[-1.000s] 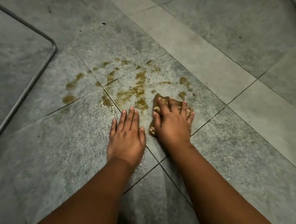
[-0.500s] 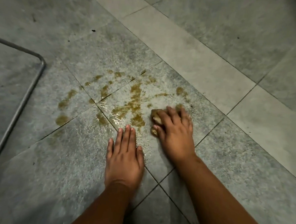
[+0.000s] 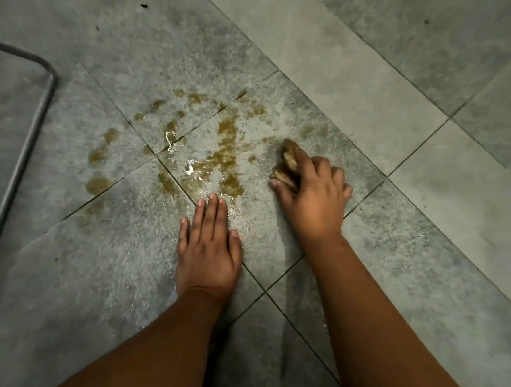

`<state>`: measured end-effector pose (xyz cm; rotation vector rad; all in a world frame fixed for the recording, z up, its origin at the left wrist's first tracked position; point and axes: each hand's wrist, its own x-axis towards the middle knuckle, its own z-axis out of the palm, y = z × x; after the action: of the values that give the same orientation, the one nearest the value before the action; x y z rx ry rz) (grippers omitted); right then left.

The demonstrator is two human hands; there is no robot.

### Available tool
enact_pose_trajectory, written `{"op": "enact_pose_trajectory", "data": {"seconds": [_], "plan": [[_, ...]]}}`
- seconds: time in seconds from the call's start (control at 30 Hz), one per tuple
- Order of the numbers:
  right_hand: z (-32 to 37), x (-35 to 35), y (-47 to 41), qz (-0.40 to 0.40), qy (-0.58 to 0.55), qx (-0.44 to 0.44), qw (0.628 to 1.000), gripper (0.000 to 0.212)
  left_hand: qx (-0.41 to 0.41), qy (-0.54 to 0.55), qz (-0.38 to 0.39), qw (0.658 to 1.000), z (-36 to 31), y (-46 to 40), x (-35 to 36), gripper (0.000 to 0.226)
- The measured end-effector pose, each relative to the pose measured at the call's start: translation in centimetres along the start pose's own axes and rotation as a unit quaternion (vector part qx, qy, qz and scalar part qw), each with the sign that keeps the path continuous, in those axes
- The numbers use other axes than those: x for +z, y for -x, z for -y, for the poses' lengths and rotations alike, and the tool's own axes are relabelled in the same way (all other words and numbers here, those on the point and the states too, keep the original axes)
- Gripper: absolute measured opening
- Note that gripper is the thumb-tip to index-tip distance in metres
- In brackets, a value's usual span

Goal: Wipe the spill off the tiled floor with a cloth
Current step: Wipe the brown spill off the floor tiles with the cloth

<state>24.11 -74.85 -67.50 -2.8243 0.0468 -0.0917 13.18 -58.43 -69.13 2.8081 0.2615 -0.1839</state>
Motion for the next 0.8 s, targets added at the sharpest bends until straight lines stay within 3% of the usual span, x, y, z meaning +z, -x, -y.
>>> {"op": "enact_pose_trajectory", "data": {"seconds": [0.07, 0.17, 0.4, 0.7, 0.8], "plan": [[-0.4, -0.1, 0.3, 0.008, 0.014, -0.016, 1.0, 0.064, 0.001, 0.003, 0.007, 1.0, 0.0, 0.0, -0.1, 0.06], [-0.8, 0.1, -3.7, 0.004, -0.002, -0.022, 1.0, 0.052, 0.003, 0.002, 0.013, 1.0, 0.0, 0.1, -0.3, 0.06], [-0.7, 0.9, -13.4, -0.014, -0.031, 0.063, 0.997, 0.049, 0.001, 0.007, 0.015, 1.0, 0.2, -0.2, -0.1, 0.061], [1.6, -0.5, 5.1, 0.047, -0.058, 0.027, 0.997, 0.056, -0.011, -0.007, 0.026, 1.0, -0.1, -0.1, -0.5, 0.06], [0.5, -0.6, 5.6, 0.04, -0.03, 0.018, 0.999, 0.053, -0.008, -0.009, 0.019, 1.0, -0.1, -0.1, -0.5, 0.06]]}}
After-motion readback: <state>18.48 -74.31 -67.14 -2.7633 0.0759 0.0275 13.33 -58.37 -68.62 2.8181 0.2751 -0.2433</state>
